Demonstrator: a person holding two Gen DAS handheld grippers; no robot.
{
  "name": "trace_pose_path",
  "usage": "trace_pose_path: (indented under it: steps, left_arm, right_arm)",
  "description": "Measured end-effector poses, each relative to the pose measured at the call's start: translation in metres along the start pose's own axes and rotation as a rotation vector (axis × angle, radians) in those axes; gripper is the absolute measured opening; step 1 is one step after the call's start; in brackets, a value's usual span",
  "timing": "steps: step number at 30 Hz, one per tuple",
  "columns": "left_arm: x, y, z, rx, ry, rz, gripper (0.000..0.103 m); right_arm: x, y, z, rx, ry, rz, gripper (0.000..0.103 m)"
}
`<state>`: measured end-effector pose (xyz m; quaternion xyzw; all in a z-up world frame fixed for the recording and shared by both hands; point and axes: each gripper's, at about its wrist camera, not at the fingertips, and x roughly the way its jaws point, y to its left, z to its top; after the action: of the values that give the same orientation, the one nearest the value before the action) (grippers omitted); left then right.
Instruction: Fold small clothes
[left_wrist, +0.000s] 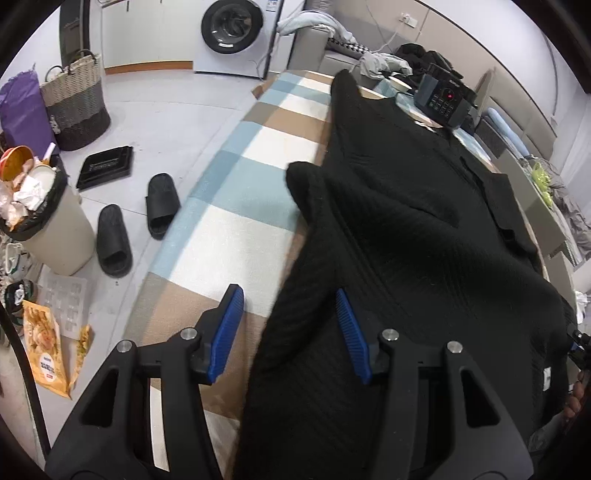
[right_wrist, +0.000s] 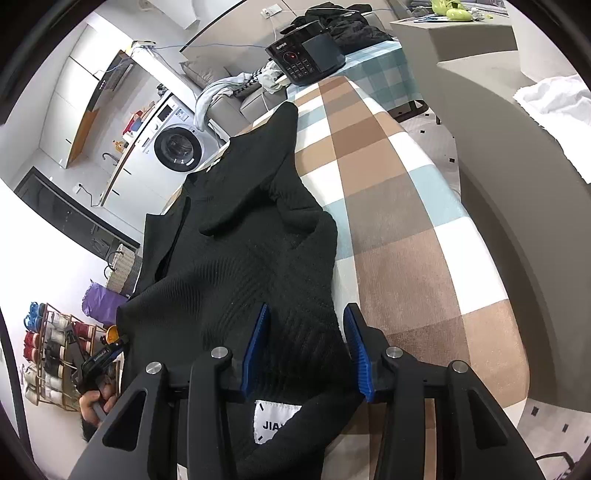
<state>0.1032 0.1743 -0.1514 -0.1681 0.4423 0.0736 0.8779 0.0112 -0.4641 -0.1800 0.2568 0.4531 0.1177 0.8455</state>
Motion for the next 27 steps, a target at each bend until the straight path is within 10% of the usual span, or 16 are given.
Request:
trace_pose_path:
  steps: [3, 5, 7, 20, 27]
  left_arm:
    - [-0.003, -0.01, -0.003, 0.056, -0.016, -0.04, 0.008]
    - [-0.009, -0.012, -0.004, 0.063, -0.037, -0.05, 0.005]
    - [-0.019, -0.012, -0.003, 0.053, -0.056, -0.075, 0.005]
    - [-0.107, 0.007, 0.027, -0.018, -0.285, -0.098, 0.0]
    - [-0.092, 0.017, 0.04, -0.036, -0.223, -0.1, 0.0]
  right_arm:
    - [0.003, 0.005, -0.002, -0.036, 0.008, -0.012, 0.042]
    - [0.003, 0.013, -0.004, -0.091, -0.005, -0.034, 0.036]
    - [-0.002, 0.022, -0.007, -0.152, -0.041, -0.036, 0.005]
    - [-0.051, 0.053, 0.014, -0.148, -0.254, 0.075, 0.005]
    - [-0.032, 0.055, 0.024, -0.142, -0.207, 0.037, 0.005]
